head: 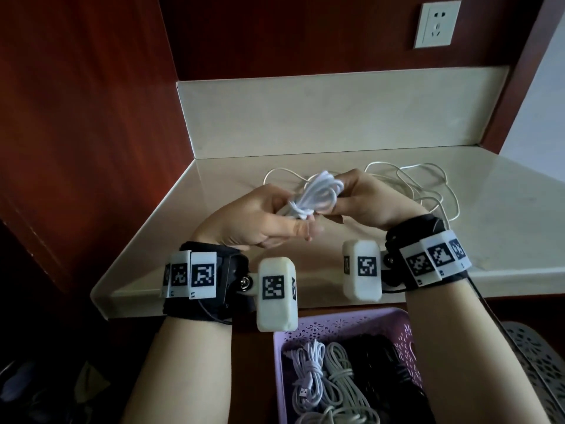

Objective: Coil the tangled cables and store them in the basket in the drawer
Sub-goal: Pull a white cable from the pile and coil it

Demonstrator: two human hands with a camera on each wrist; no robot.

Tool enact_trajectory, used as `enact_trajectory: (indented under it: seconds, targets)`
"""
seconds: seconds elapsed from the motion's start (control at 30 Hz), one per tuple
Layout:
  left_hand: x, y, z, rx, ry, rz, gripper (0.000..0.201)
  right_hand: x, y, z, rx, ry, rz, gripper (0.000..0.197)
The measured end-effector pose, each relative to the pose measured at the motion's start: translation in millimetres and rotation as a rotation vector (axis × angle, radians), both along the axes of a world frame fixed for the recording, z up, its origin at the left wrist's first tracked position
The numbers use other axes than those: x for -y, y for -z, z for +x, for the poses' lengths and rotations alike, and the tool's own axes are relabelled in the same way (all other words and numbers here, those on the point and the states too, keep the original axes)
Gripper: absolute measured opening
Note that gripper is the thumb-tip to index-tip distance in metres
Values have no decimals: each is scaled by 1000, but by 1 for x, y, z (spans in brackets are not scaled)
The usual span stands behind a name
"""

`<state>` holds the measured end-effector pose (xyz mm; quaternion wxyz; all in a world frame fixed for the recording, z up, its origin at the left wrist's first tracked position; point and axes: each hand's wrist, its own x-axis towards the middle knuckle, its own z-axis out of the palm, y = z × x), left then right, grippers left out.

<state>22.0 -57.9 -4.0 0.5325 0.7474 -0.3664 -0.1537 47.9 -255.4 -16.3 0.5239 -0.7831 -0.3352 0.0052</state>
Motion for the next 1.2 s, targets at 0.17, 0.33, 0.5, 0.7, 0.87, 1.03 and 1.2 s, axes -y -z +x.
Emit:
enact_trajectory:
  seconds: [0.17, 0.33, 0.5, 0.7, 0.87, 1.03, 1.2]
  targets:
    - [8, 4, 7, 231, -13, 537, 24, 6, -11, -6, 31, 185, -308, 9]
    - [16, 24, 22, 380, -362, 851, 24, 2, -28, -20, 131, 385, -522, 18]
    - [28, 32, 34, 503, -692, 847, 13, -14, -39, -32, 312, 438, -645, 19]
    - [17, 18, 35, 518, -935, 433, 35, -46, -32, -32, 513, 519, -563, 47]
    - [5, 1, 31, 208, -838, -42, 35, -56, -21, -21, 352, 322, -120, 36]
    - [2, -10, 14, 40, -474, -305, 10, -31, -24, -17, 6, 52, 187, 29]
    - [-5, -7, 16, -44, -206, -432, 34, -23, -28, -18, 35, 56, 302, 30]
